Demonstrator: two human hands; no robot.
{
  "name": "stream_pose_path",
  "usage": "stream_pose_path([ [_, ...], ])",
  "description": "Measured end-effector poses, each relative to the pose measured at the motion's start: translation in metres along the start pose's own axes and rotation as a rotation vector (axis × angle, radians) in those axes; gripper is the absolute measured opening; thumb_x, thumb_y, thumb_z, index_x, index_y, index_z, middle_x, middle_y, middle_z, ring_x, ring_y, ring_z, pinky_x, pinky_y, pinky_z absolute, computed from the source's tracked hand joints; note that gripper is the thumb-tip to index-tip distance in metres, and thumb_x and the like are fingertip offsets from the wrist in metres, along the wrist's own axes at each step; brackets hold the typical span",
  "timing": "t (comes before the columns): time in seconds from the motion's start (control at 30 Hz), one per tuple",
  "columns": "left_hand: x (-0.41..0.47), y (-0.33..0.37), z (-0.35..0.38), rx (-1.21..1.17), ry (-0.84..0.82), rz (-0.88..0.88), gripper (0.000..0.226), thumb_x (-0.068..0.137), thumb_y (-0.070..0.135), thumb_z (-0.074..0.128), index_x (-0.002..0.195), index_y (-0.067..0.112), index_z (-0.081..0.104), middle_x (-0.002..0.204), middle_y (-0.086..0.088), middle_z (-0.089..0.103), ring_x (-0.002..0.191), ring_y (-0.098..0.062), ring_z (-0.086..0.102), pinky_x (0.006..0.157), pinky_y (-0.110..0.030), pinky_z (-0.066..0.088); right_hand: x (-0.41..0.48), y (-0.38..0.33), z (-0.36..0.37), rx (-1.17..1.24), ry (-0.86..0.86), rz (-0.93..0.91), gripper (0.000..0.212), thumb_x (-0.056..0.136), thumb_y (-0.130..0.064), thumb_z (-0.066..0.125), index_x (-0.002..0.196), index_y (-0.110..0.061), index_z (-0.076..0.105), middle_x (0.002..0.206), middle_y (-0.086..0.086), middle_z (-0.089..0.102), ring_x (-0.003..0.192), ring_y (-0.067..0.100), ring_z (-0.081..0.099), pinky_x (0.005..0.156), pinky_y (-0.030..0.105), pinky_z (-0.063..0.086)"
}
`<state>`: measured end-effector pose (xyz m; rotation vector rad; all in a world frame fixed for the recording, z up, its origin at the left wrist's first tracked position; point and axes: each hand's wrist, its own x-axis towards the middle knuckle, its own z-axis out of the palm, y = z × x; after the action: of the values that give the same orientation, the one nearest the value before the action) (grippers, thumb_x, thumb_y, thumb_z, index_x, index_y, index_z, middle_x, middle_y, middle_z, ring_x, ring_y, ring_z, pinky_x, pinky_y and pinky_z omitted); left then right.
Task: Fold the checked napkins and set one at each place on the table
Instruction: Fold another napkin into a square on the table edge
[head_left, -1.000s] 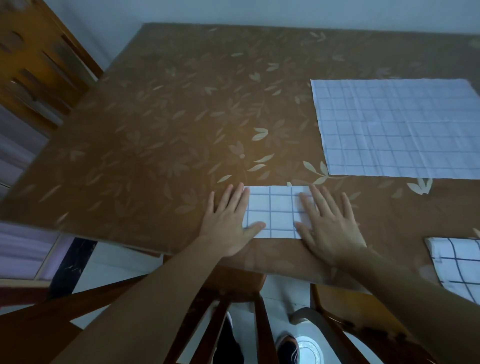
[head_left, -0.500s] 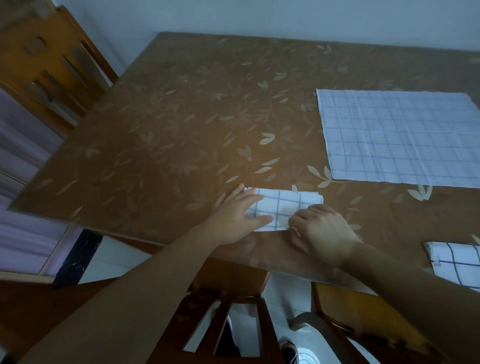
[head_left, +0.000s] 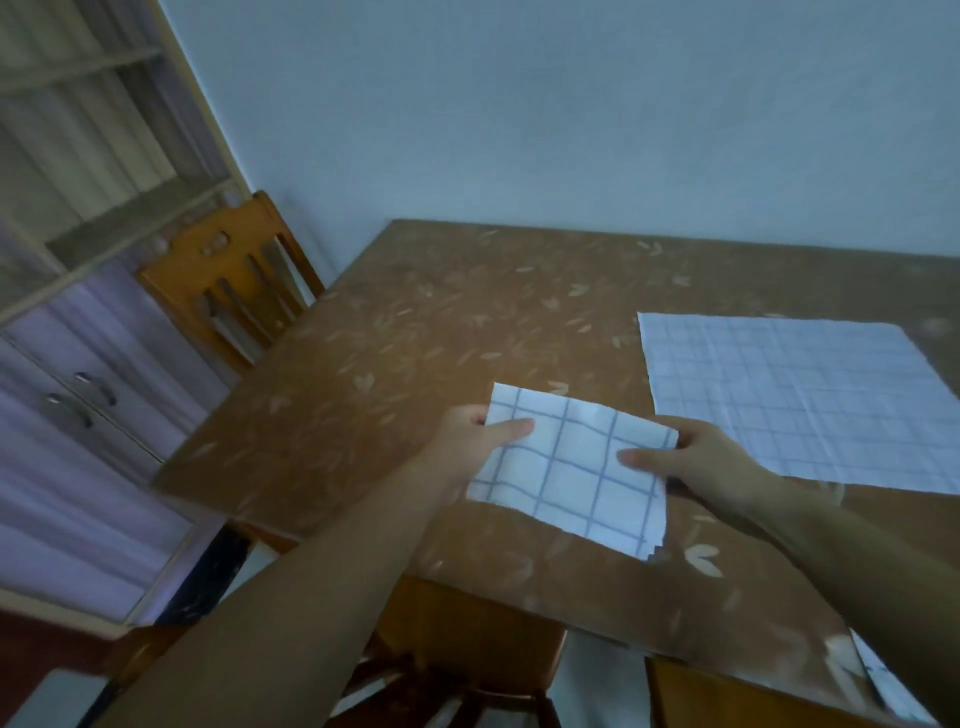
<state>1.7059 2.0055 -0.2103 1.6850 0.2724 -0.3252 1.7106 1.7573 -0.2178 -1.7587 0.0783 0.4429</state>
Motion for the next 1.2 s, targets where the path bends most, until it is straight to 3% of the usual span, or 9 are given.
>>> stream_pose_path([
  [0.13, -0.013, 0.008, -0.005, -0.165, 0.076, -0.091, 0.022, 0.087, 0.032, 0.072, 0.094, 0.011, 0.072, 0.096, -0.012, 0.075, 0.081, -0.028, 0.073, 0.069, -0.04, 0.06, -0.004, -0.006, 0.013, 0.196, 0.02, 0.05, 0.019, 0.085, -0.014, 0.07, 0.099, 0.0, 0.072, 0.097, 0.016, 0.075, 0.086, 0.029, 0.073, 0.071, 0.035, 0.058],
  [0.27, -0.021, -0.008, -0.015, -0.177, -0.019, -0.149, 0.026, 0.09, 0.028, 0.068, 0.109, 0.012, 0.069, 0.106, -0.01, 0.074, 0.095, -0.027, 0.071, 0.077, -0.041, 0.059, -0.005, -0.011, 0.03, 0.163, 0.108, 0.034, 0.027, 0.088, -0.025, 0.068, 0.091, 0.002, 0.072, 0.087, 0.015, 0.076, 0.073, 0.024, 0.073, 0.059, 0.03, 0.058],
  [0.43, -0.013, -0.041, -0.03, -0.084, 0.09, -0.098, 0.02, 0.091, 0.023, 0.068, 0.107, 0.011, 0.071, 0.104, -0.006, 0.074, 0.093, -0.022, 0.07, 0.083, -0.041, 0.058, 0.001, 0.014, 0.062, 0.074, 0.143, 0.133, 0.046, 0.084, -0.047, 0.069, 0.094, -0.003, 0.074, 0.107, 0.016, 0.072, 0.094, 0.031, 0.07, 0.081, 0.047, 0.058],
  [0.53, -0.008, -0.058, -0.047, -0.045, 0.104, -0.141, 0.022, 0.093, 0.029, 0.065, 0.106, 0.012, 0.072, 0.092, 0.0, 0.074, 0.083, -0.014, 0.07, 0.069, -0.028, 0.058, -0.002, 0.035, 0.088, 0.047, 0.069, 0.231, 0.03, 0.088, -0.031, 0.069, 0.107, -0.008, 0.068, 0.093, 0.015, 0.074, 0.079, 0.03, 0.072, 0.068, 0.041, 0.059],
  [0.6, -0.006, -0.07, -0.063, -0.032, 0.001, -0.267, 0.02, 0.092, 0.033, 0.066, 0.104, 0.017, 0.071, 0.096, -0.002, 0.074, 0.088, -0.018, 0.071, 0.07, -0.032, 0.059, -0.004, 0.049, 0.105, 0.084, 0.128, 0.29, 0.026, 0.09, -0.026, 0.067, 0.107, -0.006, 0.067, 0.092, 0.019, 0.073, 0.072, 0.027, 0.068, 0.051, 0.028, 0.052],
  [0.7, -0.003, -0.085, -0.092, -0.057, -0.233, -0.461, 0.015, 0.093, 0.016, 0.065, 0.107, 0.02, 0.066, 0.107, -0.009, 0.073, 0.094, -0.027, 0.071, 0.075, -0.038, 0.06, -0.004, 0.066, 0.129, 0.17, 0.235, 0.37, 0.023, 0.091, -0.026, 0.066, 0.103, -0.006, 0.067, 0.085, 0.016, 0.072, 0.067, 0.023, 0.067, 0.046, 0.025, 0.047],
  [0.8, 0.004, -0.099, -0.114, 0.033, -0.284, -0.485, 0.023, 0.092, 0.008, 0.064, 0.111, 0.021, 0.062, 0.103, -0.008, 0.074, 0.083, -0.022, 0.074, 0.065, -0.029, 0.058, -0.003, 0.077, 0.147, 0.169, 0.24, 0.403, 0.027, 0.09, -0.025, 0.068, 0.103, -0.002, 0.065, 0.069, 0.014, 0.068, 0.049, 0.02, 0.06, 0.041, 0.023, 0.043],
  [0.97, 0.023, -0.11, -0.136, 0.132, -0.319, -0.452, 0.022, 0.092, 0.011, 0.065, 0.102, 0.03, 0.059, 0.102, -0.004, 0.073, 0.077, -0.018, 0.074, 0.065, -0.028, 0.058, 0.002, 0.078, 0.164, 0.166, 0.124, 0.464, 0.029, 0.085, -0.005, 0.067, 0.113, -0.007, 0.059, 0.082, 0.017, 0.07, 0.056, 0.017, 0.062, 0.045, 0.024, 0.046],
  [1.2, 0.043, -0.126, -0.147, 0.106, -0.211, -0.395, 0.027, 0.091, 0.001, 0.062, 0.11, 0.02, 0.056, 0.101, -0.006, 0.071, 0.087, -0.02, 0.073, 0.083, -0.036, 0.059, 0.019, 0.08, 0.182, 0.116, 0.308, 0.444, 0.019, 0.088, -0.002, 0.065, 0.107, -0.003, 0.063, 0.081, 0.017, 0.074, 0.073, 0.024, 0.071, 0.056, 0.027, 0.054],
])
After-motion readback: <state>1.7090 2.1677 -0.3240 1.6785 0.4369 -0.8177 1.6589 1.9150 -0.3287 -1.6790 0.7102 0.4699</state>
